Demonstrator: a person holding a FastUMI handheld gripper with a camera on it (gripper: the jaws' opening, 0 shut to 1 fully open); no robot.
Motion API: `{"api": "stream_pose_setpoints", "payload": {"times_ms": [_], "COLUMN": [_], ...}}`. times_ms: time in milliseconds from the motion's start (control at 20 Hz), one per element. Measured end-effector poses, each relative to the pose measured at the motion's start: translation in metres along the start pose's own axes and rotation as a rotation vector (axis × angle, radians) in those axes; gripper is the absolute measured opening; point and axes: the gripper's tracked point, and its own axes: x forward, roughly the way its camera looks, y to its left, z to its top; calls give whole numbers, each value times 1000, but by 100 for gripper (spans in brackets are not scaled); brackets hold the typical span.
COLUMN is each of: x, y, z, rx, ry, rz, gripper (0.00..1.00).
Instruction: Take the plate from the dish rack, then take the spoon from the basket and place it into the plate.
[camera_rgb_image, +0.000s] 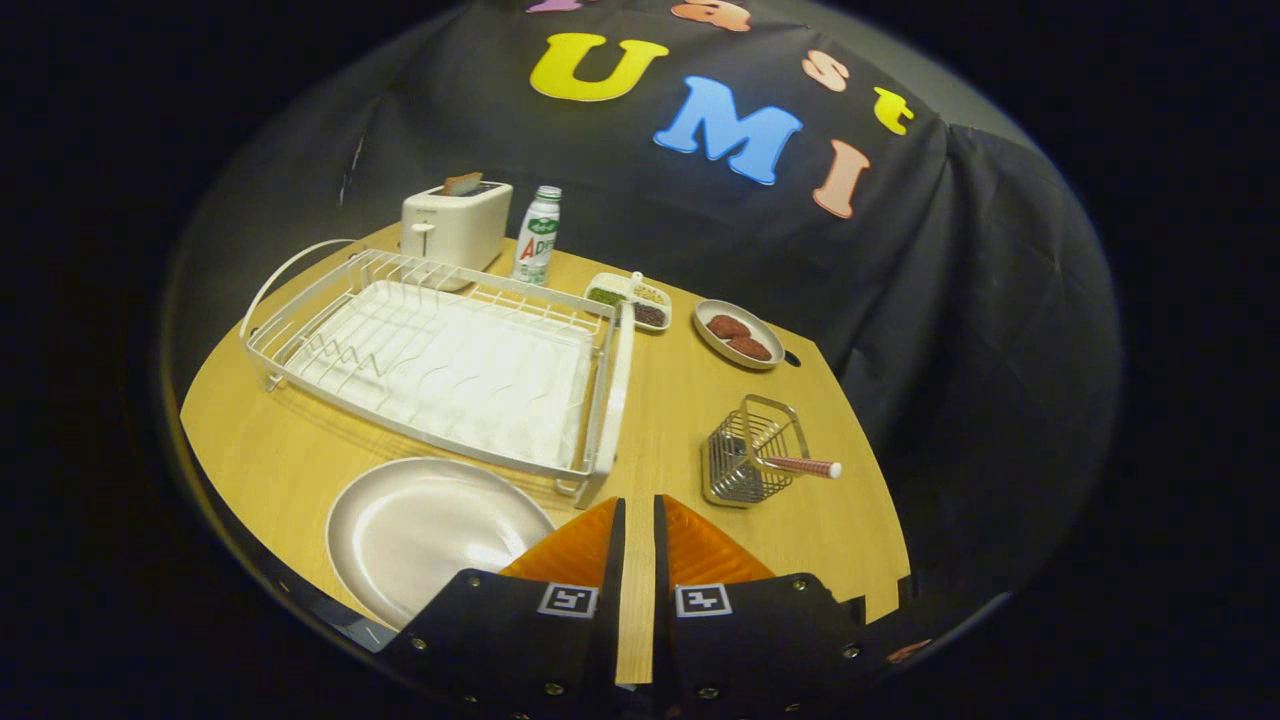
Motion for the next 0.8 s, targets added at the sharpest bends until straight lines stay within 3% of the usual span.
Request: {"api": "stream_pose_setpoints", "payload": {"times_ms": [100, 200, 300, 400, 800], "x": [9, 20, 30, 40, 70], "y": [-31, -58, -78, -97, -114], "z": [-3, -7, -10, -10, -7], "rx": [43, 85, 121, 149, 210], "ry": [10, 26, 40, 45, 69], "rz": [-55, -96, -114, -132, -63], "gripper": [14, 26, 27, 35, 37]}}
